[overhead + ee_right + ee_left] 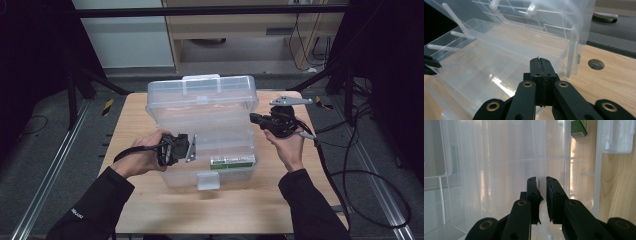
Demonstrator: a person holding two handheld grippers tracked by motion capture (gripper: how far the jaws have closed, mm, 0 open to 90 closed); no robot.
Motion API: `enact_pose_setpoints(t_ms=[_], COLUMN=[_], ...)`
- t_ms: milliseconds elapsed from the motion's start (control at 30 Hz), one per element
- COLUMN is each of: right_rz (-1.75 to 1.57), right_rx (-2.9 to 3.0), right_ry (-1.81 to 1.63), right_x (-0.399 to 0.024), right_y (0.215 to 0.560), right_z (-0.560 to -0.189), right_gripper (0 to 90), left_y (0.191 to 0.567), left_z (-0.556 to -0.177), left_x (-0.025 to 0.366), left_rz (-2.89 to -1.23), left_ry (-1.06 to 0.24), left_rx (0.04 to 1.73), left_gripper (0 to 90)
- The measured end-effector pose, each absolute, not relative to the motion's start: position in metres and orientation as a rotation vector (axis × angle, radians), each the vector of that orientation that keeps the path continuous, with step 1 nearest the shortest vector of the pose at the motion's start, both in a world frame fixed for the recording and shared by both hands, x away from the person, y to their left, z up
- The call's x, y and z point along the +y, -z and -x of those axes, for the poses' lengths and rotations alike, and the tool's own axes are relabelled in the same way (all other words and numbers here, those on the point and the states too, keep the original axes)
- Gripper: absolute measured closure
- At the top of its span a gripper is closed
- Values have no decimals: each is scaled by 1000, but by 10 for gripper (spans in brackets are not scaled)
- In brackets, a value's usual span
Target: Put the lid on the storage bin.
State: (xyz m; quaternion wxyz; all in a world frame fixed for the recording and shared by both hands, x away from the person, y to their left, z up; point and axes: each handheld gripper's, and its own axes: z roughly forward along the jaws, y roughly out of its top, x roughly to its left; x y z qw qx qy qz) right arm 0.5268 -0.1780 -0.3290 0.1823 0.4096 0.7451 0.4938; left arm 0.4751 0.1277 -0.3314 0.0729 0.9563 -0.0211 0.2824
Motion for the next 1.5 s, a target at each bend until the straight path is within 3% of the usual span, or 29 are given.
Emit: enact_pose_setpoints(t_ms=[533, 867, 1300, 1500], right_rz=[-1151, -1142, -1139, -1137], right_rx=[2118, 2126, 2137, 2138], right_ry=[-1387, -1382, -1379, -1382], right_x=[-183, -183, -184, -185], right_y=[334, 334, 336, 336], right_z=[-520, -519, -517, -515], right_gripper=[900, 900, 900, 900], left_y=[340, 333, 316, 318], left_z=[-469, -463, -452, -453], left_x=[128, 138, 169, 188], left_rz=[-2862, -2779, -2569, -2447], left_ry=[-818, -800, -787, -786], left_rx=[-34, 42, 297, 445], left_gripper=[790, 704, 700, 737])
